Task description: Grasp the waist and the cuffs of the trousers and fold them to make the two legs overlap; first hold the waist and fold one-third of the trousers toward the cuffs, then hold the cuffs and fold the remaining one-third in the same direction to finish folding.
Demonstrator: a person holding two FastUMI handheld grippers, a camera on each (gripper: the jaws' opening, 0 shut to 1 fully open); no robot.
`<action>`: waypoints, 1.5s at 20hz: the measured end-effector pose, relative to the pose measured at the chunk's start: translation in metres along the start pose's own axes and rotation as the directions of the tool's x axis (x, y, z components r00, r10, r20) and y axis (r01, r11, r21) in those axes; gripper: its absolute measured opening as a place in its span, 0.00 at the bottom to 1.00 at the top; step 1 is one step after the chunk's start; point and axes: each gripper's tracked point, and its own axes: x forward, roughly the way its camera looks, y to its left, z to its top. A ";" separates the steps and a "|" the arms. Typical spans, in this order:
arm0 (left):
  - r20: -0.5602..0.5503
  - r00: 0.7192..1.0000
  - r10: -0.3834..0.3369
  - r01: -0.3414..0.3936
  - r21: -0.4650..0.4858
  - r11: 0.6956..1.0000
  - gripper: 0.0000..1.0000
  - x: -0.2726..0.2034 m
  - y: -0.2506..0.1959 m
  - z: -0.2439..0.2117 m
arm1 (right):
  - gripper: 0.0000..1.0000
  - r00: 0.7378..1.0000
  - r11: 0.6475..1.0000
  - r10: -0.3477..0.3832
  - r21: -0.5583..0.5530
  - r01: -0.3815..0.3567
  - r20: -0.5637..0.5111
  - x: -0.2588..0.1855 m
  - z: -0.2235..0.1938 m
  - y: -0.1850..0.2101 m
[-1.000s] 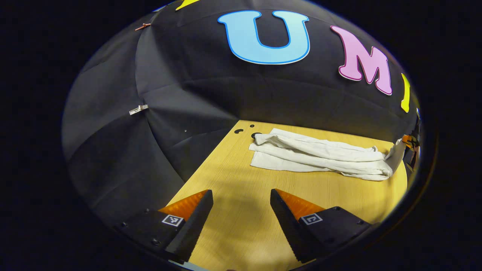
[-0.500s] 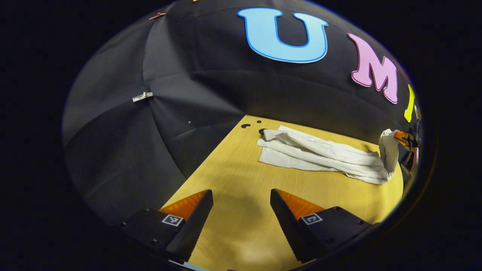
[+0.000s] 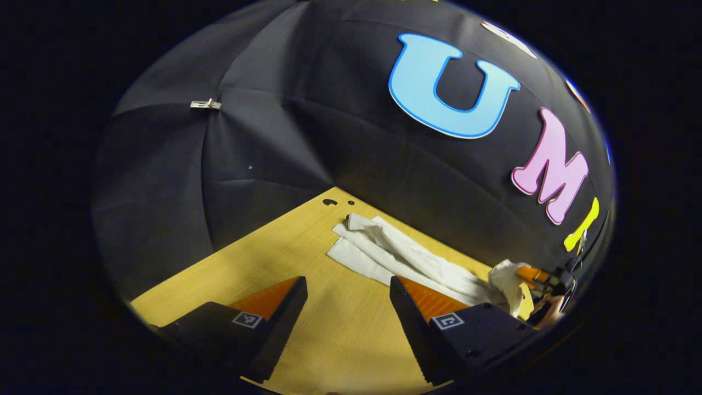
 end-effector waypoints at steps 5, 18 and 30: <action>-0.015 0.996 -0.085 0.084 -0.057 0.995 0.96 0.036 -0.027 0.005 | 0.27 0.985 0.998 0.069 0.016 -0.067 -0.158 -0.010 -0.071 0.028; -0.120 0.993 -0.020 0.026 0.049 0.998 0.96 0.178 -0.021 0.013 | 0.98 0.989 0.992 -0.128 -0.023 0.127 -0.079 -0.172 0.003 -0.074; -0.158 0.981 0.116 -0.097 0.120 0.988 0.97 0.274 0.000 -0.019 | 0.98 0.903 0.923 -0.382 -0.024 0.385 -0.199 -0.341 -0.027 -0.159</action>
